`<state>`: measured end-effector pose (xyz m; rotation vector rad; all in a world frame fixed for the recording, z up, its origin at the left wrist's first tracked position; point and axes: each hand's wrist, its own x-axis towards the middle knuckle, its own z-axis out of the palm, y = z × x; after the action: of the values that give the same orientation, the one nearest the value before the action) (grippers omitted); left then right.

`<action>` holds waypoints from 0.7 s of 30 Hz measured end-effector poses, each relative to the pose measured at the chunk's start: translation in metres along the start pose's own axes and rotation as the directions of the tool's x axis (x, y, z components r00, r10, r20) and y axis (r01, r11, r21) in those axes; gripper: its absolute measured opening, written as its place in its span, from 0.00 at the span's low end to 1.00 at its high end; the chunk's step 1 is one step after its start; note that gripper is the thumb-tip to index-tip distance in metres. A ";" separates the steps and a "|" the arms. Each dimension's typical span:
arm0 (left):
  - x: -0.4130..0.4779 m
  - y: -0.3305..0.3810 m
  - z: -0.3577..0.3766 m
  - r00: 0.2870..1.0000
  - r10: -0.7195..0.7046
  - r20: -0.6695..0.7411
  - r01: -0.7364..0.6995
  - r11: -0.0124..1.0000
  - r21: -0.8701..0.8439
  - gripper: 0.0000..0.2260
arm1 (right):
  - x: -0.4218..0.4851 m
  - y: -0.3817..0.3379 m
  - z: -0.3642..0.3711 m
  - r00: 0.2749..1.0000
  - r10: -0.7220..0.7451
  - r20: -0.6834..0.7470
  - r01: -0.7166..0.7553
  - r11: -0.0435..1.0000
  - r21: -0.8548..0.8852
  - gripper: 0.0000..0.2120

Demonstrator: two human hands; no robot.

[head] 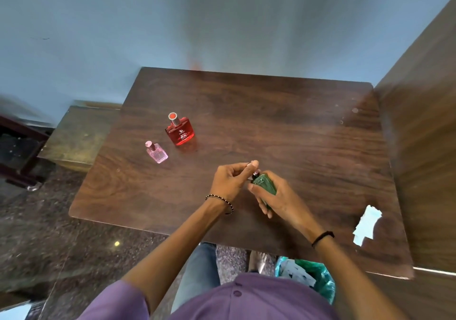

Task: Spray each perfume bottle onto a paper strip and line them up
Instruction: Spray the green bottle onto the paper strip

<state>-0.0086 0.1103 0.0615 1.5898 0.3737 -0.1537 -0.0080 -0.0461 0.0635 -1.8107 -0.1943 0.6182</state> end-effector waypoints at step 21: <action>0.008 0.025 0.010 0.994 -0.093 -0.062 0.082 0.983 -0.164 0.18 | -0.004 -0.005 -0.028 0.984 0.022 0.177 -0.129 0.779 0.614 0.18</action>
<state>0.0088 0.1009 0.0822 1.4227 0.4984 -0.1322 0.0030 -0.0698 0.0749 -1.1232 -0.0126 0.7794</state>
